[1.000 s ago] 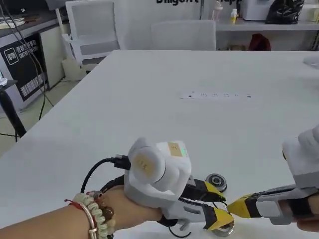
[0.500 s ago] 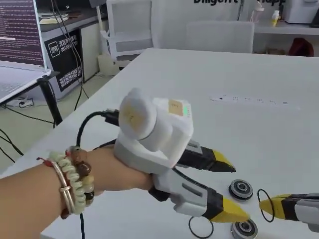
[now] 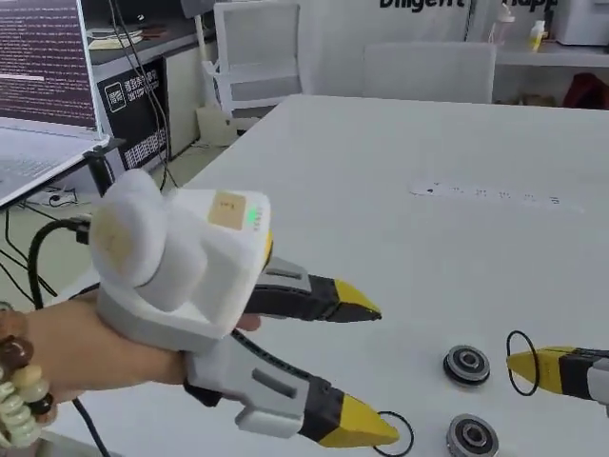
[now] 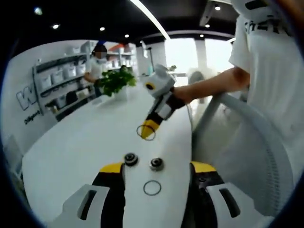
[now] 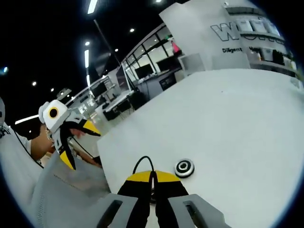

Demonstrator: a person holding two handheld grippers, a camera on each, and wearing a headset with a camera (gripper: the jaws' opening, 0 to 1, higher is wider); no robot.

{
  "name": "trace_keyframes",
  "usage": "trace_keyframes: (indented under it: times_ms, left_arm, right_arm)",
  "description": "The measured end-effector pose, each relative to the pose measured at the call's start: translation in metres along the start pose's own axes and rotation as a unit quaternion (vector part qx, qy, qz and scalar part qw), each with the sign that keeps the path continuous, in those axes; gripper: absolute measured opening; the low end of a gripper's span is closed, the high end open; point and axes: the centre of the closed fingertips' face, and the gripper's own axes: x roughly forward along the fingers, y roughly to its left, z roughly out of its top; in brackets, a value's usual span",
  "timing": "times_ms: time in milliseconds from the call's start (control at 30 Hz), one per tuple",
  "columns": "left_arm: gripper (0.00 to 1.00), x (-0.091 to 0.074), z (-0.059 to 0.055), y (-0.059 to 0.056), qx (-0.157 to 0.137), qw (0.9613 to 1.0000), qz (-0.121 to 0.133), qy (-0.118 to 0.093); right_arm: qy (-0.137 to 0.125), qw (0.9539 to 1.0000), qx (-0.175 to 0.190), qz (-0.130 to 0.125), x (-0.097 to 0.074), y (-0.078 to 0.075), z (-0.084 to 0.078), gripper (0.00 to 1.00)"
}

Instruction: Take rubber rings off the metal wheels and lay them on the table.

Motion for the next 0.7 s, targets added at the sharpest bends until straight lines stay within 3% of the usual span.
trace_keyframes:
  times_ms: [367, 633, 700]
  left_arm:
    - [0.59, -0.024, -0.016, 0.006, -0.025, 0.9990, 0.038, 0.001]
    - [0.60, -0.044, -0.033, 0.015, -0.046, 0.9960, 0.076, 0.005]
    - [0.60, -0.048, -0.035, 0.016, -0.053, 0.9949, 0.085, -0.002]
  right_arm:
    - [-0.039, 0.9992, -0.001, 0.012, -0.006, 0.008, 0.017, 0.00]
    - [-0.054, 0.9980, -0.012, 0.029, -0.006, 0.018, 0.025, 0.00]
    - [-0.057, 0.9978, -0.015, 0.031, -0.007, 0.020, 0.027, 0.00]
